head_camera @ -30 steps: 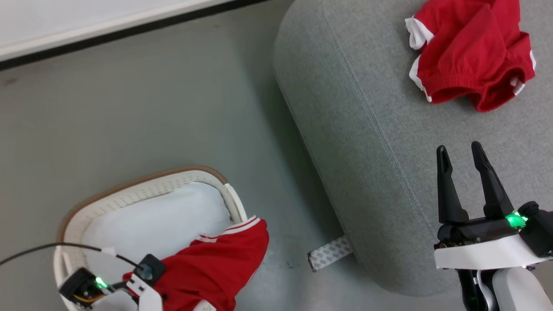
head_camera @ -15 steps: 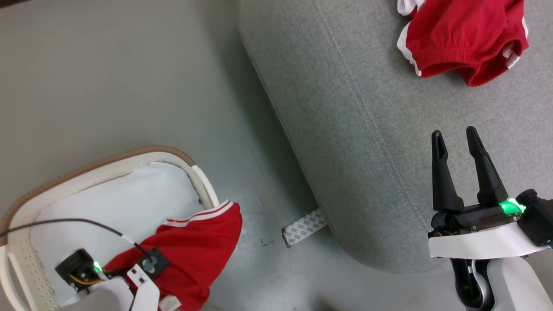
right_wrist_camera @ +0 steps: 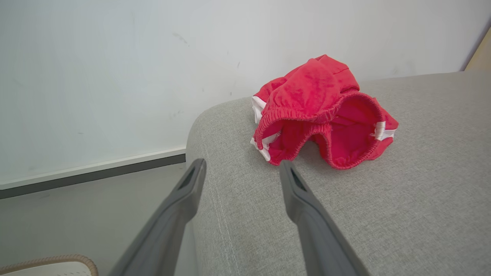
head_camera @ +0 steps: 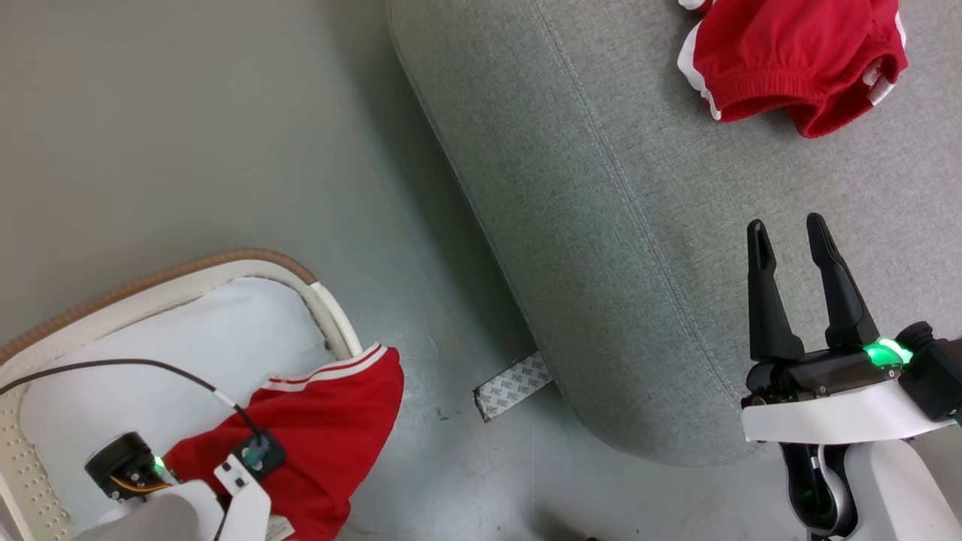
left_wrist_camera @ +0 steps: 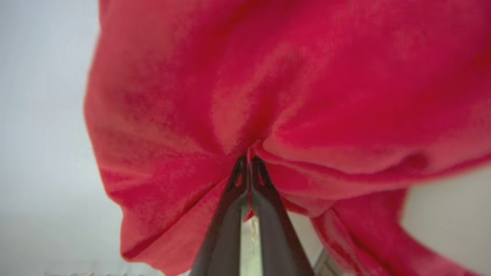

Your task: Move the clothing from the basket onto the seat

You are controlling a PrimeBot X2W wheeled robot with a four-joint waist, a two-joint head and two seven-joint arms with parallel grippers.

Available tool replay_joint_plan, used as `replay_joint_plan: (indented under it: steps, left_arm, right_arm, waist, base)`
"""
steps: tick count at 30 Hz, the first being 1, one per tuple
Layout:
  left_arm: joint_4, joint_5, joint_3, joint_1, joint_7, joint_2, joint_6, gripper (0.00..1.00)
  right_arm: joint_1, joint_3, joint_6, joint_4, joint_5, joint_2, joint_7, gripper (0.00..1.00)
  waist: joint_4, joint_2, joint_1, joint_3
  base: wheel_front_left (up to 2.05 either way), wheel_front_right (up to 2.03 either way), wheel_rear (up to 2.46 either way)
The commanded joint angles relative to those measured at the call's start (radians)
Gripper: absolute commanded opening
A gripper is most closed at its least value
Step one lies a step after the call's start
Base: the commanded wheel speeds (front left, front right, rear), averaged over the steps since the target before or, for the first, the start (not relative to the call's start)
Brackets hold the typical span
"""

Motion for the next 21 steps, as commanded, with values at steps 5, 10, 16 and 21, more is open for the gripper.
replay_joint_plan:
  steps: [5,10,16,21]
  left_arm:
    - [-0.001,-0.018,0.000,-0.017,-0.018,-0.001,0.002,0.00]
    - [0.007,-0.037,0.000,-0.016,-0.048,-0.024,0.002,0.00]
    - [0.030,-0.091,0.000,-0.004,-0.127,-0.085,0.002,0.00]
    - [0.062,-0.144,0.000,0.010,-0.212,-0.154,0.002,0.00]
  right_arm:
    - [-0.009,-0.010,-0.002,0.005,-0.007,0.001,-0.003,1.00]
    - [-0.009,-0.021,-0.002,0.007,-0.024,0.001,-0.003,1.00]
    - [0.011,-0.050,-0.002,0.009,-0.058,0.001,-0.003,1.00]
    - [0.032,-0.074,-0.002,0.010,-0.086,-0.019,-0.003,1.00]
  waist:
    - [0.009,0.0000,-0.0001,-0.017]
    - [0.026,0.0000,-0.0001,-0.054]
    - [0.069,0.0000,-0.0001,-0.142]
    - [0.125,0.0000,-0.0001,-0.237]
  base:
    - [0.00,0.00,0.00]
    - [0.00,0.00,0.00]
    - [0.00,0.00,0.00]
    - [0.00,0.00,0.00]
